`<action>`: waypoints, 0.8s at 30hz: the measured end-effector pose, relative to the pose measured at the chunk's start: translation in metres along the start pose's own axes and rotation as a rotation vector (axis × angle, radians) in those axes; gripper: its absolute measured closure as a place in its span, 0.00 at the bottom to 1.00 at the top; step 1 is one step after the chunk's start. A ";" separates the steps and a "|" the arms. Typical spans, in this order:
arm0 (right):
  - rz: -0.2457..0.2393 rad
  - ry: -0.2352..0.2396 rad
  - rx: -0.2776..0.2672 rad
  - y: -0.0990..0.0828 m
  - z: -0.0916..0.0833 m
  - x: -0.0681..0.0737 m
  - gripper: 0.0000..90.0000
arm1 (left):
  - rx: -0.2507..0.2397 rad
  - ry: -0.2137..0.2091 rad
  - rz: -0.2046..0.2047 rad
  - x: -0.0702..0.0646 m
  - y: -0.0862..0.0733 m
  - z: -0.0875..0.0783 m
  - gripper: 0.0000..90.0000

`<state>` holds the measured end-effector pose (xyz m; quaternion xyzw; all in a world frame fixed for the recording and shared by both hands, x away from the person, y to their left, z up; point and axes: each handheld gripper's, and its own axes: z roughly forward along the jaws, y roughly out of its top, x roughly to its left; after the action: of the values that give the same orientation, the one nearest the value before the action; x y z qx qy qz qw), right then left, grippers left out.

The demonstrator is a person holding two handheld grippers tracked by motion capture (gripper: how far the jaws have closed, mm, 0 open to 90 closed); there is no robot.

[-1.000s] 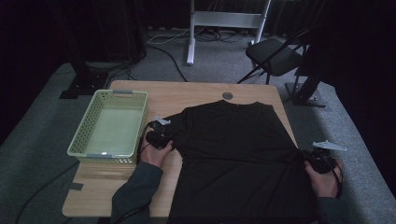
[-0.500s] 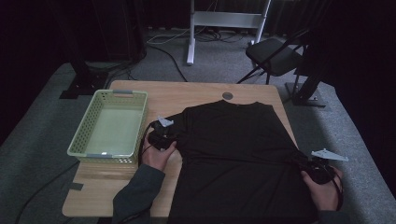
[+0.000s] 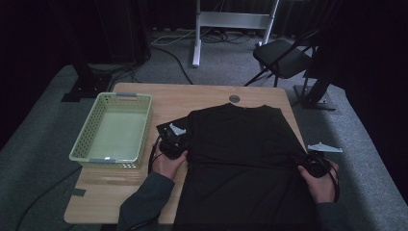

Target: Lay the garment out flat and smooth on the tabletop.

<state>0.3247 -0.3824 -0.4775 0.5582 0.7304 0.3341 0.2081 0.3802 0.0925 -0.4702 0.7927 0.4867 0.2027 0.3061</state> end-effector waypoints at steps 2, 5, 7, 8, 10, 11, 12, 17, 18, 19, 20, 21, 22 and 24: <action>-0.002 0.000 -0.005 -0.002 0.000 0.002 0.63 | 0.001 -0.002 -0.003 0.001 -0.001 0.001 0.60; 0.002 -0.008 -0.037 -0.007 -0.007 0.004 0.63 | -0.001 -0.002 -0.009 0.002 -0.001 0.002 0.59; 0.005 -0.011 -0.031 -0.009 -0.010 0.002 0.63 | 0.002 -0.003 -0.013 0.003 -0.002 0.002 0.59; 0.005 -0.012 -0.021 -0.010 -0.009 0.001 0.63 | 0.002 -0.003 -0.015 0.003 -0.002 0.004 0.59; 0.001 -0.014 -0.003 -0.012 -0.007 -0.003 0.64 | -0.001 -0.005 -0.017 0.003 -0.003 0.004 0.59; 0.005 -0.010 -0.004 -0.011 -0.007 -0.004 0.65 | -0.002 -0.006 -0.017 0.003 -0.003 0.004 0.59; 0.006 -0.012 -0.001 -0.011 -0.007 -0.004 0.68 | -0.003 -0.006 -0.017 0.004 -0.003 0.004 0.58; -0.006 -0.035 0.002 -0.011 -0.009 -0.007 0.81 | -0.017 -0.010 -0.021 0.005 -0.004 0.005 0.58; -0.006 -0.039 0.001 -0.011 -0.009 -0.007 0.83 | -0.016 -0.009 -0.017 0.005 -0.004 0.005 0.58; -0.007 -0.042 0.000 -0.012 -0.011 -0.008 0.84 | -0.017 -0.008 -0.016 0.005 -0.004 0.005 0.58; -0.012 -0.045 -0.004 -0.013 -0.013 -0.009 0.85 | -0.017 -0.009 -0.016 0.005 -0.004 0.005 0.58; -0.016 -0.052 -0.001 -0.015 -0.015 -0.010 0.86 | -0.018 -0.009 -0.016 0.005 -0.004 0.005 0.57; -0.018 -0.054 -0.002 -0.016 -0.018 -0.011 0.87 | -0.018 -0.009 -0.015 0.005 -0.005 0.005 0.57; -0.019 -0.057 -0.007 -0.017 -0.022 -0.014 0.87 | -0.020 -0.008 -0.015 0.005 -0.005 0.005 0.57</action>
<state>0.3019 -0.4039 -0.4754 0.5598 0.7283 0.3187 0.2339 0.3822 0.0969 -0.4768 0.7868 0.4891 0.2020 0.3176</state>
